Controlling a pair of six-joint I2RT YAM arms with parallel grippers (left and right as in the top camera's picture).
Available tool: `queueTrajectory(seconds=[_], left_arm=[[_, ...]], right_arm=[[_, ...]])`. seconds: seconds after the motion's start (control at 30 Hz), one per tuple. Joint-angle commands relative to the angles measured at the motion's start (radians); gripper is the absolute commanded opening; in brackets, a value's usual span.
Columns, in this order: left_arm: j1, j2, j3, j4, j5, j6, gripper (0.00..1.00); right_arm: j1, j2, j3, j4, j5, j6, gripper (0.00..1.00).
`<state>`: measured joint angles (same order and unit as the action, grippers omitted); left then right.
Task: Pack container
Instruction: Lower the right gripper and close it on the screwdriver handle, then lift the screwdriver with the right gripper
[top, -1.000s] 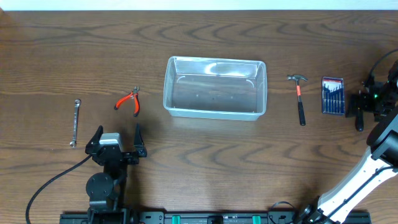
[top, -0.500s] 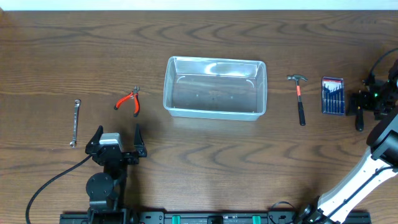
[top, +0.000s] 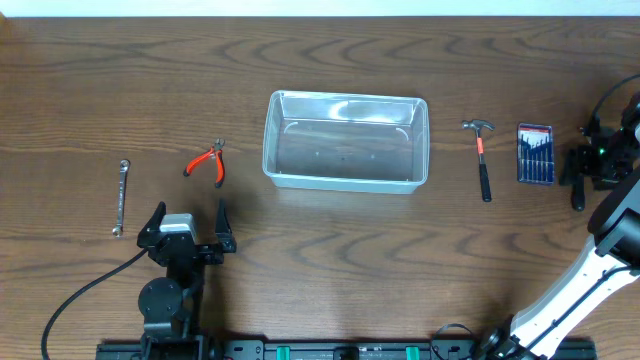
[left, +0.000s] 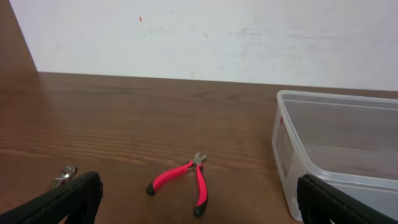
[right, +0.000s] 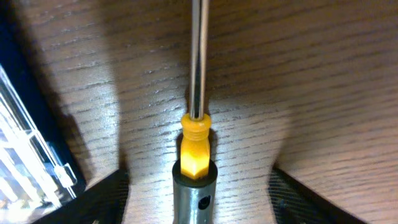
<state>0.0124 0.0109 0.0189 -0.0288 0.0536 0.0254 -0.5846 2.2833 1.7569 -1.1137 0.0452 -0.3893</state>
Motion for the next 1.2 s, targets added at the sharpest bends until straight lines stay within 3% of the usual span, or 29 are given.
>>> queueTrajectory(seconds=[0.0,0.13,0.23,0.43,1.17], left_arm=[[0.003,-0.005,-0.015,-0.038,0.006,-0.009,0.98],[0.003,-0.005,-0.015,-0.038,0.006,-0.009,0.98],[0.003,-0.005,-0.015,-0.038,0.006,-0.009,0.98],[0.003,-0.005,-0.015,-0.038,0.006,-0.009,0.98],[0.003,-0.005,-0.015,-0.038,0.006,-0.009,0.98]], right_arm=[[0.005,0.008,0.008,-0.002,0.003,0.018,0.65],[0.005,0.008,0.008,-0.002,0.003,0.019,0.59],[0.005,0.008,0.008,-0.002,0.003,0.026,0.47],[0.006,0.008,0.008,0.002,0.002,0.03,0.36],[0.01,0.008,0.008,0.026,-0.02,0.03,0.21]])
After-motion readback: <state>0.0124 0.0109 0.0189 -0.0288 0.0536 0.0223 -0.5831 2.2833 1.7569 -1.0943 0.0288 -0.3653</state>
